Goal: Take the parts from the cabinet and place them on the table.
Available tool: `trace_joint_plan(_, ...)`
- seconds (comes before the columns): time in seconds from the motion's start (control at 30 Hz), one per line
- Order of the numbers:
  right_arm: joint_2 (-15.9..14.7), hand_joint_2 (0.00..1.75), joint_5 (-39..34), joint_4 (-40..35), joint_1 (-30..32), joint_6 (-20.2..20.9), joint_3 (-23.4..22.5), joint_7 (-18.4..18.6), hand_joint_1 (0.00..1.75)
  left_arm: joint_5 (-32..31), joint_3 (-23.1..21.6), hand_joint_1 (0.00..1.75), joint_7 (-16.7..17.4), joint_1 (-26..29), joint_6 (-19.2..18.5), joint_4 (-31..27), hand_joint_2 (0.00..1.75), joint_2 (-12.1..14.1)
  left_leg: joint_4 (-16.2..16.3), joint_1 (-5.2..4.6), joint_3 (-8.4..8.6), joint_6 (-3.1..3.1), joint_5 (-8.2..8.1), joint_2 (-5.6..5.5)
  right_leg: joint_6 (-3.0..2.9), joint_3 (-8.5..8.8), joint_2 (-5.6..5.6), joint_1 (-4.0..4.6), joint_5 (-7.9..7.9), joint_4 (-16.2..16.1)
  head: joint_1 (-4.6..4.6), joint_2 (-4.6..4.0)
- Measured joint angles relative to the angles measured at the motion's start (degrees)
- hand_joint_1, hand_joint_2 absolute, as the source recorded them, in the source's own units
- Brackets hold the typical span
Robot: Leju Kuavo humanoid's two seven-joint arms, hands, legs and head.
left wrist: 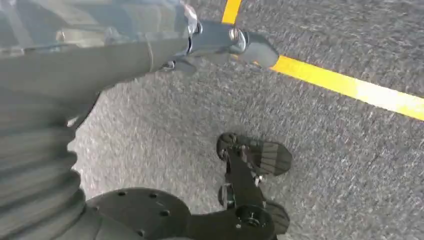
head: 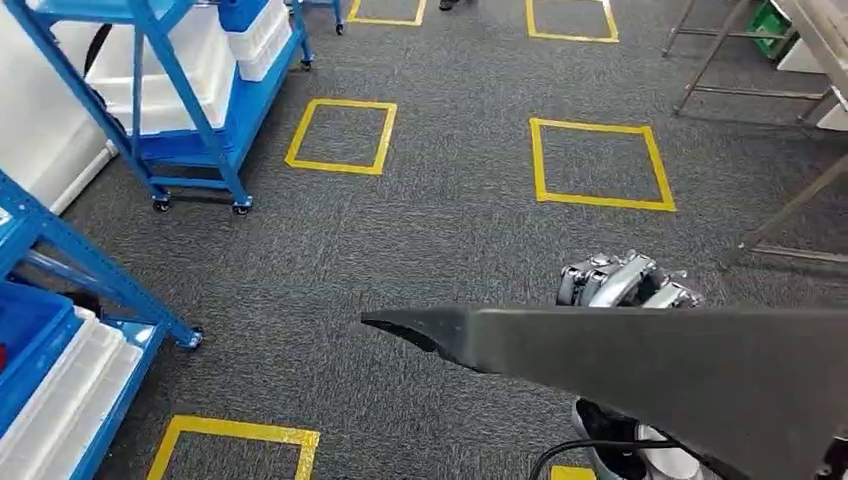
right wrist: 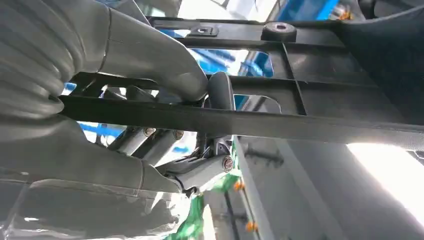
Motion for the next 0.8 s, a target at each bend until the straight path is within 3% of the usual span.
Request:
trace_joint_plan(0.03,0.0,1.75,-0.2,0.2,0.1,0.2,-0.2,0.0,1.75,0.0,0.0,0.0,0.0,-0.1,0.0,0.0,1.75,0.0,-0.2,-0.05,0.26,-0.25,-0.09,0.73,-0.31,-0.08,0.76,0.15,-0.02,0.0,0.0,-0.02)
trace_joint_plan(0.07,0.0,1.75,-0.4,0.4,0.1,0.5,-0.3,0.0,1.75,0.0,0.0,0.0,-0.1,-0.2,-0.1,0.0,1.75,0.0,-0.1,0.03,0.29,-0.66,-0.49,1.39,-0.85,0.23,1.64,-0.3,0.33,-0.6,0.0,-0.02)
trace_joint_plan(0.1,0.1,1.75,-0.5,0.5,0.2,0.9,-0.4,0.0,1.75,-0.2,0.0,0.0,-0.1,-0.4,-0.1,0.0,1.75,0.0,0.9,0.42,0.22,-0.91,-1.36,-1.25,-1.07,0.39,2.22,-0.38,0.42,-0.8,0.0,-0.02)
trace_joint_plan(0.13,0.4,1.75,-0.7,0.6,0.2,1.3,-0.6,0.0,1.75,-0.2,0.0,0.0,-0.2,-0.3,-0.1,0.0,1.75,0.0,4.0,0.57,-1.11,-0.92,-3.33,-3.95,-1.55,0.37,2.68,-0.46,0.42,-0.8,0.0,0.0)
trace_joint_plan(0.17,0.7,1.75,-0.7,0.9,0.2,1.7,-0.6,0.0,1.75,-0.2,0.0,0.0,-0.2,-0.2,0.0,0.0,1.75,0.0,8.4,0.57,-3.22,-0.96,-5.55,-5.14,-1.7,0.36,3.31,-0.45,0.44,-0.8,0.0,-0.02)
trace_joint_plan(0.23,1.2,1.75,-0.7,1.3,0.5,2.1,-0.6,0.0,1.75,0.1,0.0,0.0,-0.3,0.2,0.0,0.0,1.75,0.0,17.1,0.56,-7.79,-1.1,-8.54,-6.04,-1.91,0.36,5.02,-0.25,0.37,-0.7,0.0,0.0)
trace_joint_plan(0.27,1.2,1.75,-0.6,1.5,0.7,2.2,-0.7,0.0,1.75,0.2,0.0,0.0,-0.3,0.4,0.1,0.0,1.75,0.2,18.6,0.56,-8.95,-1.12,-8.17,-6.1,-1.91,0.41,5.93,-0.18,0.35,-0.6,0.0,0.0)
trace_joint_plan(0.3,1.4,1.75,-0.4,1.5,0.9,2.3,-0.9,0.0,1.75,0.2,0.0,0.0,-0.4,0.4,0.1,0.0,1.75,0.3,17.0,0.56,-8.7,-1.04,-6.3,-6.14,-1.89,0.46,6.79,-0.16,0.32,-0.5,0.0,-0.02)
trace_joint_plan(0.37,1.6,1.75,-0.4,1.5,1.0,2.2,-1.0,0.0,1.75,0.2,0.0,0.0,-0.4,0.3,0.1,0.0,1.75,0.5,8.0,0.66,-5.25,-0.76,-0.53,-6.71,-1.64,0.64,8.45,-0.21,0.15,-0.3,0.0,-0.02)
trace_joint_plan(0.4,1.7,1.75,-0.4,1.5,1.0,2.2,-1.2,0.0,1.75,0.2,0.0,0.0,-0.4,0.3,0.1,0.0,1.75,0.5,3.4,0.89,-3.45,-0.64,1.82,-8.79,-1.39,0.61,9.15,-0.26,-0.02,0.0,0.0,-0.02)
trace_joint_plan(0.43,1.7,1.75,-0.5,1.6,1.0,2.2,-1.4,-0.1,1.75,0.2,0.0,0.0,-0.4,0.3,0.1,0.0,1.75,0.7,1.7,0.99,-2.84,-0.5,1.05,-11.17,-1.02,0.29,9.81,0.09,-0.17,0.5,0.0,-0.02)
trace_joint_plan(0.5,1.9,1.75,-0.4,1.6,1.3,2.1,-1.6,0.0,1.75,0.2,0.0,0.0,-0.4,0.2,0.1,0.0,1.75,0.7,1.6,0.71,-2.77,-0.14,0.94,-10.22,-0.34,-0.09,10.76,-0.31,0.06,0.3,0.0,-0.02)
trace_joint_plan(0.57,1.9,1.75,-0.4,1.6,1.7,1.7,-2.0,0.0,1.75,0.1,0.0,0.0,-0.3,0.0,0.1,0.0,1.75,0.7,1.3,0.58,-2.38,0.71,1.26,-9.3,0.59,-0.22,11.82,-0.46,0.33,0.0,0.0,-0.02)
trace_joint_plan(0.6,1.9,1.75,-0.3,1.5,1.9,1.4,-2.2,0.0,1.75,-0.1,0.0,0.0,-0.3,-0.1,-0.1,0.0,1.75,0.6,0.7,0.9,-2.14,1.27,1.64,-8.36,0.62,-0.25,10.18,-0.59,-0.1,0.7,0.0,-0.02)
trace_joint_plan(0.63,1.9,1.75,-0.2,1.5,1.8,1.1,-2.3,0.0,1.75,-0.2,0.0,0.0,-0.3,-0.1,-0.2,0.0,1.75,0.6,0.6,0.79,-2.01,1.55,1.65,-7.8,0.74,-1.34,6.93,-0.13,-1.65,2.9,0.02,-0.02)
trace_joint_plan(0.67,1.9,1.75,-0.2,1.5,1.7,0.9,-2.3,-0.1,1.75,-0.3,0.0,0.0,-0.3,-0.1,-0.2,0.0,1.75,0.7,0.6,0.64,-2.02,1.93,1.58,-7.08,0.95,-3.33,5.39,-0.18,-3.85,6.9,0.02,-0.02)
trace_joint_plan(0.73,2.0,1.75,0.0,1.5,1.9,0.8,-2.3,-0.1,1.75,-0.3,0.0,0.0,-0.3,0.3,-0.2,0.0,1.75,0.7,0.6,0.34,-2.04,2.06,1.47,-5.57,1.26,-7.56,4.4,-0.5,-7.37,15.2,0.02,-0.02)
trace_joint_plan(0.77,2.0,1.75,0.1,1.5,2.0,0.7,-2.3,-0.1,1.75,-0.3,0.0,0.0,-0.3,0.3,-0.2,0.0,1.75,0.7,0.6,0.27,-2.09,2.12,1.42,-4.77,1.34,-8.99,4.26,-0.63,-8.11,18.0,0.02,0.0)
trace_joint_plan(0.8,2.0,1.75,0.1,1.5,2.1,0.6,-2.3,-0.1,1.75,-0.3,0.0,0.0,-0.3,0.3,-0.4,0.0,1.75,0.7,0.6,0.21,-2.05,2.04,1.36,-4.01,1.38,-9.08,4.15,-0.68,-7.45,18.1,0.02,-0.02)
